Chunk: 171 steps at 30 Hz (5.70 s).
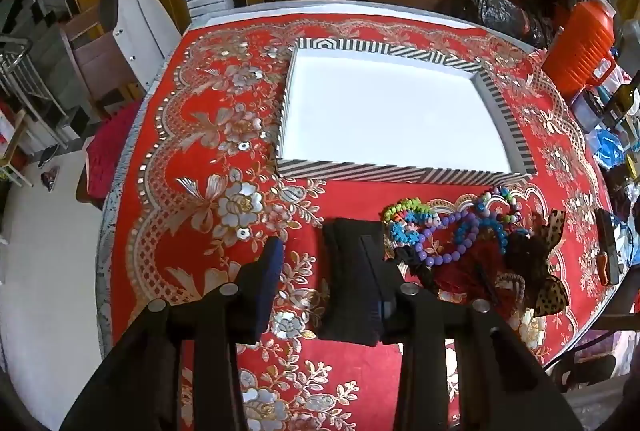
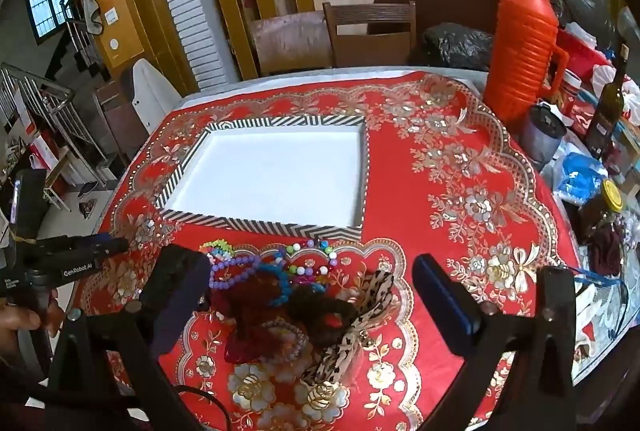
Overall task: Organize jewelry
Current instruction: 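Grasp the black fabric pouch with the left tool while the right tool grasps the leopard-print bow, then carry the pouch and bow into the white tray and open both tools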
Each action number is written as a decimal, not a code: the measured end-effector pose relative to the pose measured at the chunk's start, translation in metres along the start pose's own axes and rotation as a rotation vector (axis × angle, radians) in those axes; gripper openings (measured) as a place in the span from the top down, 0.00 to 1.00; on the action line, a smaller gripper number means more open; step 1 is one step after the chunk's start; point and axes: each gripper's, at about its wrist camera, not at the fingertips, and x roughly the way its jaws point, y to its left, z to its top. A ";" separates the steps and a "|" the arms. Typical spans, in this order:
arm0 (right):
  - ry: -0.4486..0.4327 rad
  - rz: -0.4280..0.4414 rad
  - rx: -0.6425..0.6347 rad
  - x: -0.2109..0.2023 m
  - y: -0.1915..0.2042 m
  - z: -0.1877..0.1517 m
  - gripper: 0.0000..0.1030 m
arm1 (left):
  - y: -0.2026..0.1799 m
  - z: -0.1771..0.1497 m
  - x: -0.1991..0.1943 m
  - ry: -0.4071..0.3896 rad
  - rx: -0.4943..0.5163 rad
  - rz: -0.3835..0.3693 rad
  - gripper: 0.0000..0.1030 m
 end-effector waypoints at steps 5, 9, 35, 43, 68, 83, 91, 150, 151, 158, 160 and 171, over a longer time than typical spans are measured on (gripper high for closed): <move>0.014 0.005 -0.004 -0.002 0.001 0.002 0.01 | 0.004 -0.001 0.000 0.002 -0.004 0.003 0.81; 0.005 -0.001 -0.013 0.001 0.006 0.001 0.01 | 0.005 -0.002 -0.001 0.002 -0.006 0.002 0.81; -0.003 -0.082 0.027 -0.017 -0.019 -0.028 0.01 | 0.015 -0.023 0.006 0.066 0.013 -0.061 0.81; 0.057 -0.097 0.063 -0.023 -0.028 -0.032 0.01 | 0.013 -0.023 0.009 0.077 0.000 -0.099 0.81; 0.088 -0.074 0.039 -0.008 -0.030 -0.044 0.01 | 0.010 -0.039 0.032 0.178 -0.023 -0.268 0.81; 0.158 -0.055 0.107 0.018 -0.054 -0.064 0.01 | -0.001 -0.035 0.053 0.189 0.026 -0.205 0.80; 0.234 0.020 0.169 0.060 -0.065 -0.068 0.20 | -0.001 -0.034 0.066 0.225 0.021 -0.209 0.75; 0.135 0.162 -0.035 0.137 -0.016 0.099 0.85 | -0.019 0.127 0.084 0.045 0.007 -0.109 1.00; 0.149 0.168 -0.027 0.145 -0.016 0.099 0.85 | -0.020 0.128 0.091 0.056 0.002 -0.110 1.00; 0.269 0.203 0.043 0.203 -0.026 0.085 0.85 | -0.023 0.125 0.126 0.124 -0.030 -0.110 1.00; 0.289 0.186 0.051 0.214 -0.029 0.080 0.85 | -0.023 0.123 0.132 0.139 -0.037 -0.107 1.00; 0.311 0.082 -0.014 0.244 -0.033 0.067 0.80 | -0.030 0.117 0.148 0.157 -0.029 -0.059 0.96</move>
